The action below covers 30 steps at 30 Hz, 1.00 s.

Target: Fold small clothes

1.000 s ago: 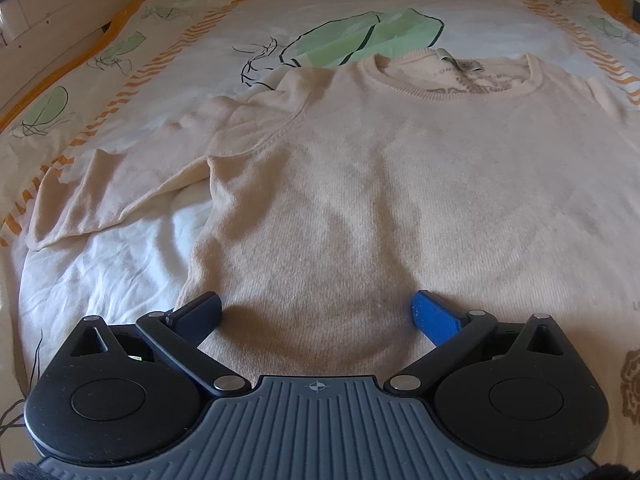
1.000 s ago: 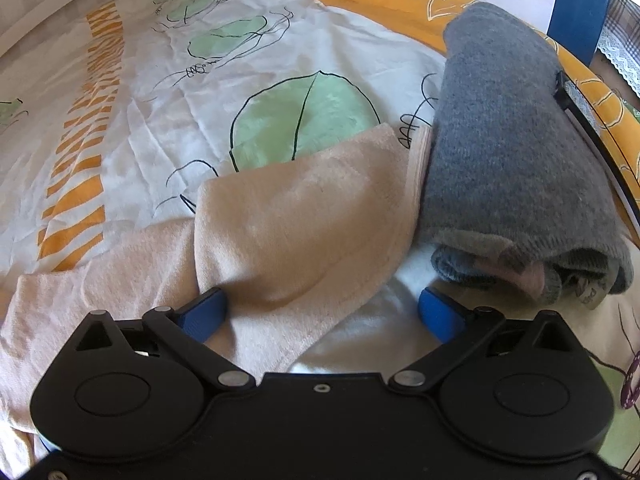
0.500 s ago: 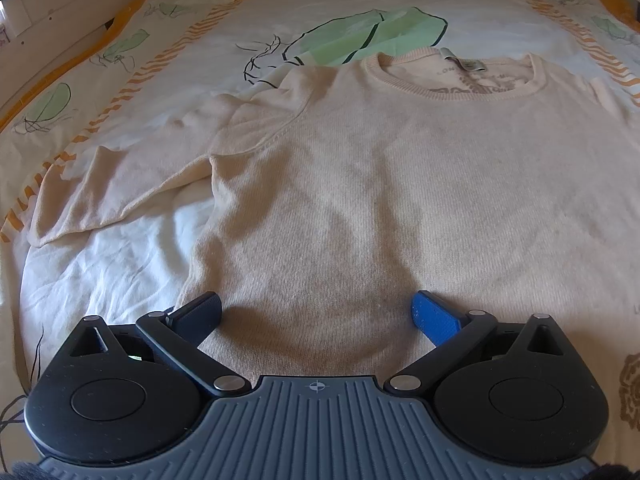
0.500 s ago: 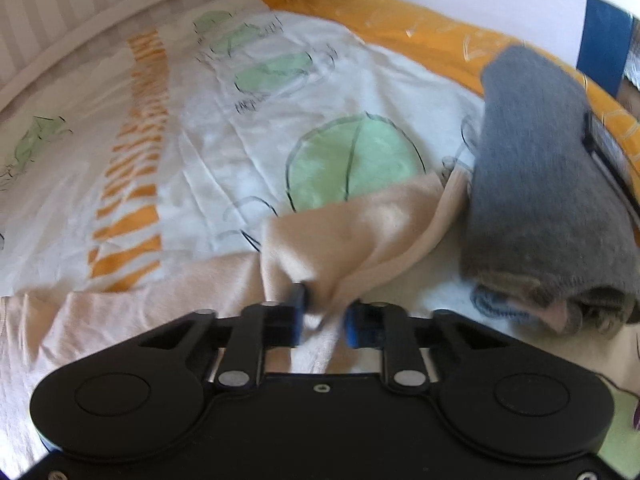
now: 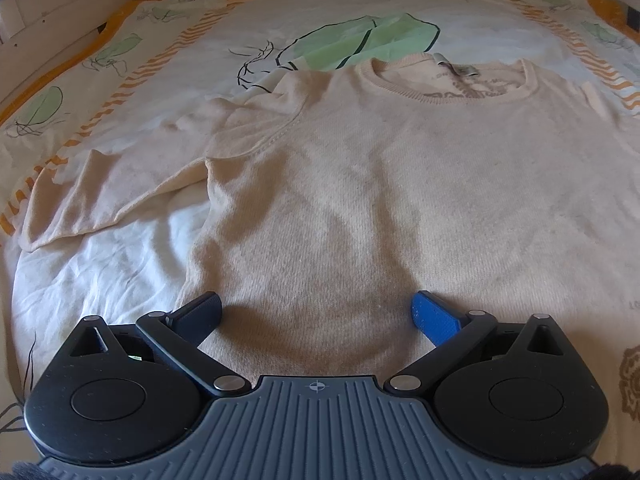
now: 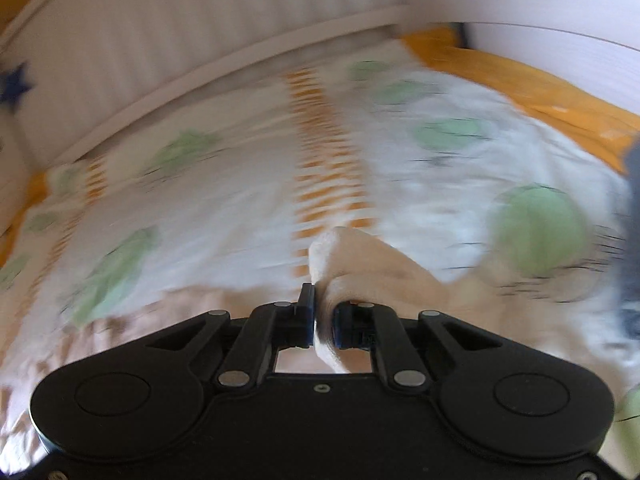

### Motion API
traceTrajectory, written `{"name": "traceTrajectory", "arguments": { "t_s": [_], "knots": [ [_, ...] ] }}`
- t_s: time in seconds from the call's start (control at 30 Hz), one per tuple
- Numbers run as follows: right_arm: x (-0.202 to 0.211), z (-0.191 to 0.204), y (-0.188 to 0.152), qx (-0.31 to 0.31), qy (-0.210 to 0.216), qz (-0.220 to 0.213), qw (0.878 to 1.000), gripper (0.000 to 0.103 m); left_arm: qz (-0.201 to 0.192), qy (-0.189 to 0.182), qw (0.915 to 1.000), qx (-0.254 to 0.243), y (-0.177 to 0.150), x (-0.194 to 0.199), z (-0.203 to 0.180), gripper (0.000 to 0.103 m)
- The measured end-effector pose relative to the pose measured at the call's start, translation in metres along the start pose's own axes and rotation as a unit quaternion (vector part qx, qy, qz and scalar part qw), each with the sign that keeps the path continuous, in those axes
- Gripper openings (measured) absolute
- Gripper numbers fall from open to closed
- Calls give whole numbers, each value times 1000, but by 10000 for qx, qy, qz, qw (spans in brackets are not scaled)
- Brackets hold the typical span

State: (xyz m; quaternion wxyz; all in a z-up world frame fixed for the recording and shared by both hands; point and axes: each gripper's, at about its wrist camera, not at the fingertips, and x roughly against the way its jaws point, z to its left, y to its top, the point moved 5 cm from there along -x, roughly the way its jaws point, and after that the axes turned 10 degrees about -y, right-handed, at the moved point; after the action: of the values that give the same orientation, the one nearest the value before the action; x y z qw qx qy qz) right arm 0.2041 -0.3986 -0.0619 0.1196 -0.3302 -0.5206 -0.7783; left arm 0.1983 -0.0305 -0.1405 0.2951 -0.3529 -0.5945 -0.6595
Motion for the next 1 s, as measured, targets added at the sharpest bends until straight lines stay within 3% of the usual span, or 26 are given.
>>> {"name": "traceTrajectory", "arguments": {
  "t_s": [0.27, 0.43, 0.47, 0.5, 0.57, 0.73, 0.83, 1.0],
  "knots": [
    [-11, 148, -57, 1566, 545, 463, 9851, 16, -115, -269, 9995, -105, -1, 0, 4, 103],
    [-18, 203, -105, 2570, 504, 715, 9625, 26, -191, -458, 9986, -184, -1, -1, 8, 103],
    [-15, 208, -112, 2762, 484, 671, 9575, 33, -212, -481, 9984, -199, -1, -1, 8, 103],
    [-8, 212, -117, 2895, 501, 615, 9539, 48, -237, -501, 9982, -210, -2, -1, 8, 103],
    [6, 213, -122, 3044, 595, 461, 9496, 59, -288, -538, 9978, -249, -2, 0, 8, 103],
    [31, 193, -119, 3082, 666, 219, 9487, 60, -295, -695, 9968, -265, 0, 3, 11, 101],
    [31, 171, -109, 2707, 498, 344, 9608, 64, -343, -801, 9958, -287, 1, 8, 12, 100],
    [8, 132, -86, 1539, 297, 790, 9845, 68, -578, -819, 9937, -495, -1, 23, 9, 100]
  ]
}}
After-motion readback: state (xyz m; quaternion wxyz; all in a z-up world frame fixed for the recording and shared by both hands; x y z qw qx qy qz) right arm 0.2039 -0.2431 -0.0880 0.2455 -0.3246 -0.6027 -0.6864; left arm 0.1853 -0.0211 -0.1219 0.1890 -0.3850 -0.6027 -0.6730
